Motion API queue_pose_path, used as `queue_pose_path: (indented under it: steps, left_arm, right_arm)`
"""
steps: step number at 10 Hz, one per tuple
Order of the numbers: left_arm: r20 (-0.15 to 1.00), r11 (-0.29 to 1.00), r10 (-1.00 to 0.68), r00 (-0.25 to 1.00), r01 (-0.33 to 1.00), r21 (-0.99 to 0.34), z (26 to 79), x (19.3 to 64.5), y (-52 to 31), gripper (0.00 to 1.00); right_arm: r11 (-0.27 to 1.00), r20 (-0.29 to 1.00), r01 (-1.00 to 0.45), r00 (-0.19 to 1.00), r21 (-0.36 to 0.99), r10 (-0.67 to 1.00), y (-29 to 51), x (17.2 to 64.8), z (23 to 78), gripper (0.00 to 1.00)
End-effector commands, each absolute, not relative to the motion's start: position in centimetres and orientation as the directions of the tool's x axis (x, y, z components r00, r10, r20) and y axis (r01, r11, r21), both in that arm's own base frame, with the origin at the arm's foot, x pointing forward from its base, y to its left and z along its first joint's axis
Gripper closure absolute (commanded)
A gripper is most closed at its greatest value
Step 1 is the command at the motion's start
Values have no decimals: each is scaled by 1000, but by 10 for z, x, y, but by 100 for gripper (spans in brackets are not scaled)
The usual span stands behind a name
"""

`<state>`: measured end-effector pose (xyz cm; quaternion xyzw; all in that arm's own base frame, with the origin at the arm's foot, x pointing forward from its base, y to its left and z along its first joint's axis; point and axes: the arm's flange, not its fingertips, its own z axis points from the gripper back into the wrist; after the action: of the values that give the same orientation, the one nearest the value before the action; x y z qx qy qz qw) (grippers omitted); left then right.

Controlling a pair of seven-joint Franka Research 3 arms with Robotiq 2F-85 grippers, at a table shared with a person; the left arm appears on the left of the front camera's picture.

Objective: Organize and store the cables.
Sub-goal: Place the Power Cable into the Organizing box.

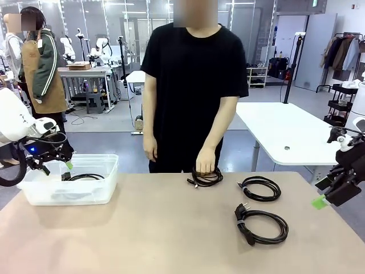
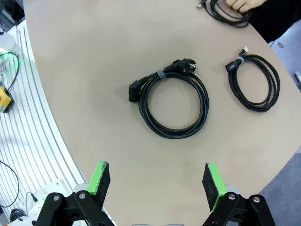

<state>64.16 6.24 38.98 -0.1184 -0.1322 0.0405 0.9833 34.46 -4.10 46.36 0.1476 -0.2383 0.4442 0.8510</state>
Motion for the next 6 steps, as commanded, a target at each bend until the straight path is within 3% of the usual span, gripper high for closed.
queue_pose_path:
  steps: [1, 6]
  left_arm:
    - [242, 967, 126, 962, -65, -247, 385, 645, 63, 0]
    - [242, 967, 126, 962, -65, -247, 385, 645, 63, 0]
  right_arm:
    - [553, 547, -832, 483, 44, 684, -42, 345, 463, 0]
    - [553, 547, -832, 483, 44, 684, -42, 345, 463, 0]
